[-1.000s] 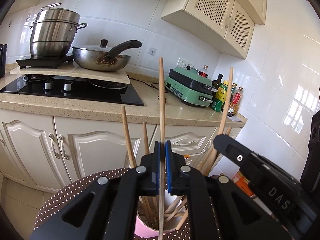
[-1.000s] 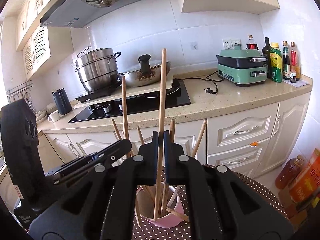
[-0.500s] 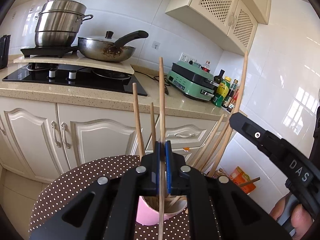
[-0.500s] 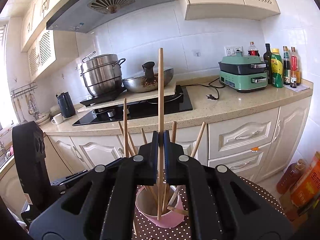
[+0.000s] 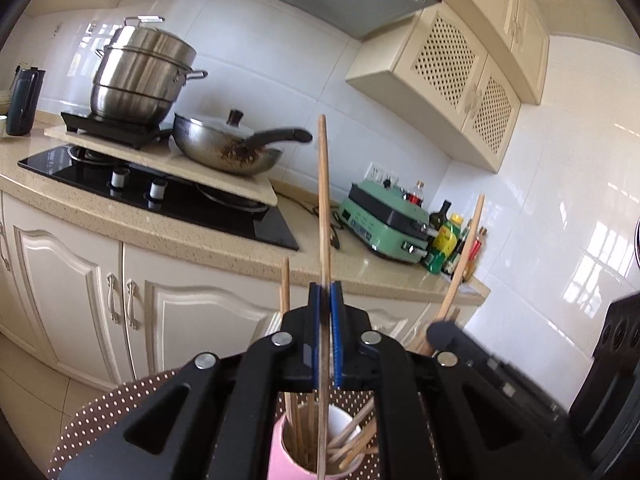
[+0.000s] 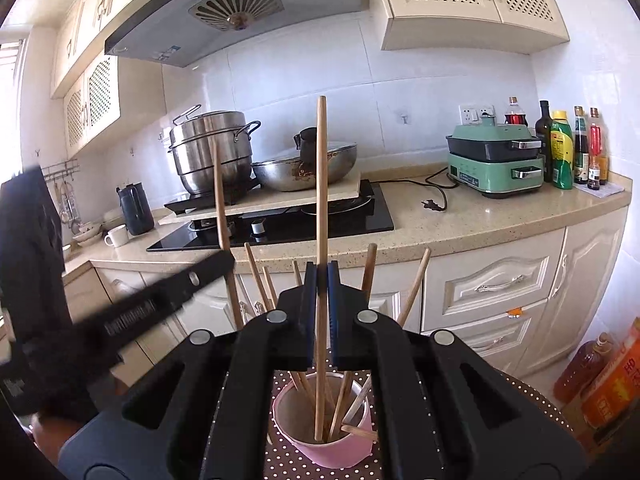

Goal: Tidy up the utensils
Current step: 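Lift both chopsticks upright and lower them into the pink cup, then open both grippers to release the chopsticks in the cup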

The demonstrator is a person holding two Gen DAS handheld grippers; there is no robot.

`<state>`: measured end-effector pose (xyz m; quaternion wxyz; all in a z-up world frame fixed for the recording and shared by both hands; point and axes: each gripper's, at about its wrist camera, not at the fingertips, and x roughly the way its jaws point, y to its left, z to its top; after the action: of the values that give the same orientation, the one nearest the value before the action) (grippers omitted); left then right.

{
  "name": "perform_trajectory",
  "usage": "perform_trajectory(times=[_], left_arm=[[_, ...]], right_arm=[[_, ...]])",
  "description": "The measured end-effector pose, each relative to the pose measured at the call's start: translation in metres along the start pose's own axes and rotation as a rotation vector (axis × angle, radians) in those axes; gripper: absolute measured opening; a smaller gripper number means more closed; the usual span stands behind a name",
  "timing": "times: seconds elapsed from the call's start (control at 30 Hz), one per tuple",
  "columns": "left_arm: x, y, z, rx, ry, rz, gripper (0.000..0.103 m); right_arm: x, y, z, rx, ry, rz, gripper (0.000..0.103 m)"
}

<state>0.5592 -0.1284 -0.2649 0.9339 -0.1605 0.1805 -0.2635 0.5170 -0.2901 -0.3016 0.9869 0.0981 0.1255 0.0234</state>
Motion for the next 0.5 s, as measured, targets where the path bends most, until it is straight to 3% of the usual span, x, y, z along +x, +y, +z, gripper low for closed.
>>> perform_trajectory(times=[0.13, 0.5], left_arm=[[0.001, -0.001, 0.008, -0.012, -0.042, -0.005, 0.005], [0.018, -0.006, -0.023, 0.042, 0.007, 0.029, 0.006]], right_arm=[[0.003, -0.001, -0.006, 0.01, 0.009, 0.0, 0.006], [0.005, -0.001, -0.016, -0.003, 0.052, -0.002, 0.006]])
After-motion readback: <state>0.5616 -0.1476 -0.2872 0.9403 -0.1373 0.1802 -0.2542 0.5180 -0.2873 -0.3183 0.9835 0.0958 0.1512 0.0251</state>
